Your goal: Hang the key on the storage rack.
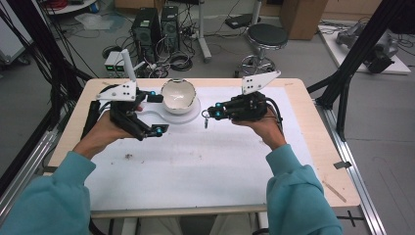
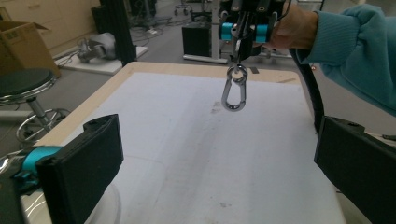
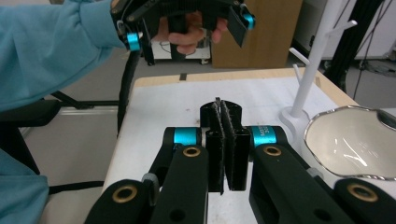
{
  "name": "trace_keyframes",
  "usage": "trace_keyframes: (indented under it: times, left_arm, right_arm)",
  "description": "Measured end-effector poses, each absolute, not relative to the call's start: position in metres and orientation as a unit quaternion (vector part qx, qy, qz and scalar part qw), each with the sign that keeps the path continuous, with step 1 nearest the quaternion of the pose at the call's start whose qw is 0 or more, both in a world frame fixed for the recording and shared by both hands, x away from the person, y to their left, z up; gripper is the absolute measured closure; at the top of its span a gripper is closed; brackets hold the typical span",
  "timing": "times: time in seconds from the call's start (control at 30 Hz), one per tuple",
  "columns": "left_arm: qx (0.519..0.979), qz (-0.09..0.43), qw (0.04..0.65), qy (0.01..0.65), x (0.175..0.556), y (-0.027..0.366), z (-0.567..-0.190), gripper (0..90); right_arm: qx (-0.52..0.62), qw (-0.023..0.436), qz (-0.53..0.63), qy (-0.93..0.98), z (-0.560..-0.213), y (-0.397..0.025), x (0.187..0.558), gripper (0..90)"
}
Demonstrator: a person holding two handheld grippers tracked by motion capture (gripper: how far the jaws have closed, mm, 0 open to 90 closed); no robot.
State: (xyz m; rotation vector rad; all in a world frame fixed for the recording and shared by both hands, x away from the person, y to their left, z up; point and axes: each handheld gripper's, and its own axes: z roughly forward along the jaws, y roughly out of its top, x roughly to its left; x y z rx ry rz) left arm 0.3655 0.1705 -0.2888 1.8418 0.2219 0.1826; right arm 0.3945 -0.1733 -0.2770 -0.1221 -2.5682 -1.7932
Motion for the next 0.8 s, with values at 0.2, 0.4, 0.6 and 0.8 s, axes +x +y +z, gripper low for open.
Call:
trace_keyframes:
  times: [0.2, 0.4, 0.6, 0.8]
  left_arm:
    - [0.799, 0.061, 0.591, 0.089, 0.369, 0.152, -0.293, 1.8]
    - [0.802, 0.047, 0.591, 0.079, 0.373, 0.138, -0.296, 1.9]
    - [0.804, 0.033, 0.589, 0.075, 0.378, 0.128, -0.299, 4.1]
    - [0.803, 0.021, 0.592, 0.070, 0.382, 0.125, -0.301, 14.1]
  right_arm:
    - [-0.033, 0.010, -0.574, -0.818, -0.280, -0.166, 0.394, 89.2]
    - [-0.032, 0.017, -0.573, -0.819, -0.283, -0.159, 0.395, 89.1]
    - [-0.030, 0.019, -0.570, -0.821, -0.284, -0.155, 0.397, 89.1]
    - [-0.032, 0.021, -0.570, -0.821, -0.286, -0.153, 0.398, 89.1]
